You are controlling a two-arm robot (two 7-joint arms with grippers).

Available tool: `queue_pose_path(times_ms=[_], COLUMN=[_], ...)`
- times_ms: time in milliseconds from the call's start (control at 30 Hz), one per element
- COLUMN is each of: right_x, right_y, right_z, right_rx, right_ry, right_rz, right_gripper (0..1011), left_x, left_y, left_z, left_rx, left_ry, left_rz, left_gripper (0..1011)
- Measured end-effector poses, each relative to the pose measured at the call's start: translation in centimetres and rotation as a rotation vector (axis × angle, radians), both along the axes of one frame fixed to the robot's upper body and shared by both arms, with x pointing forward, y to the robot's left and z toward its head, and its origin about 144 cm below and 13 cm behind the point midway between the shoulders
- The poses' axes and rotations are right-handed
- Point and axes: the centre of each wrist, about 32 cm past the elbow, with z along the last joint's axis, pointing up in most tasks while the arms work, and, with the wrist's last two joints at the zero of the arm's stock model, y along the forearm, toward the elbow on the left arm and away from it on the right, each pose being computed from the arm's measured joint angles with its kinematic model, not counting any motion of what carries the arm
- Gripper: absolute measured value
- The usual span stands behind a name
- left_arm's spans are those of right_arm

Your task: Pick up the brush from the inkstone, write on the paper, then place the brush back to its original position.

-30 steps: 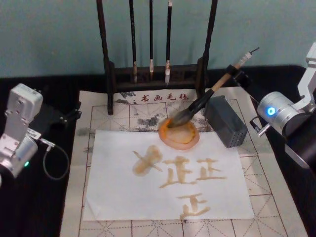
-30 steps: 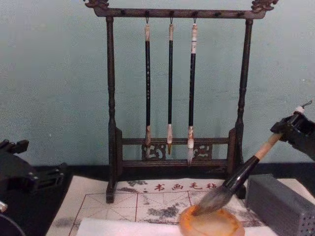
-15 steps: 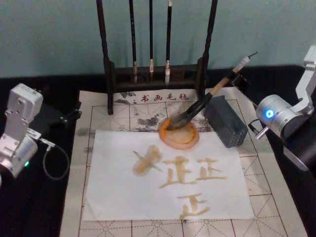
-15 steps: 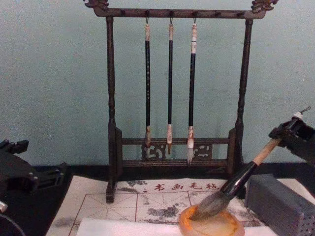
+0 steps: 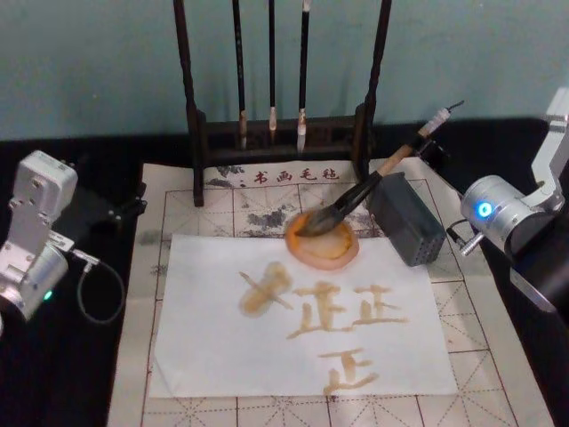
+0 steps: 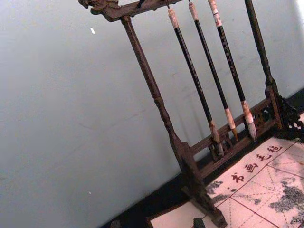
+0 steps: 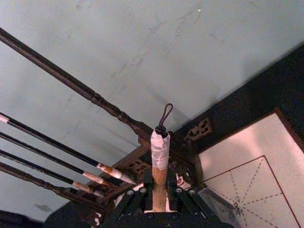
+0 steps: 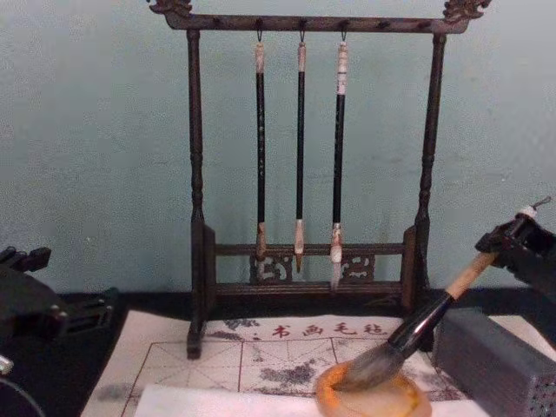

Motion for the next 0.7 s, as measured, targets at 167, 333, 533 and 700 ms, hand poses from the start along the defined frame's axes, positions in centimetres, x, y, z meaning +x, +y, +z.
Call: queue_pose_path(times_ms=[167,333,533,700], right_x=[-0.11,-0.19,-0.19,-0.18], right_y=[0.05,0.10,0.10,0.09], right_z=[-0.03,-0.05,-0.04,-0.04], right_rx=[-0.004,-0.011,-0.010,-0.009], right_ry=[0.004,0.008,0.008,0.007], right_rz=[-0.003,-0.010,-0.010,-0.009], right_gripper=[200,200,200,200], left_x=[0.00,0.00,0.00,0.00], left_y=[0.00,0.00,0.00,0.00], left_z=[0.00,0.00,0.00,0.00], left_rx=[0.000,0.000,0.000,0.000], left_ry=[0.000,0.000,0.000,0.000], left_rz=[0.000,0.000,0.000,0.000], left_gripper=[1001,1001,1001,1001])
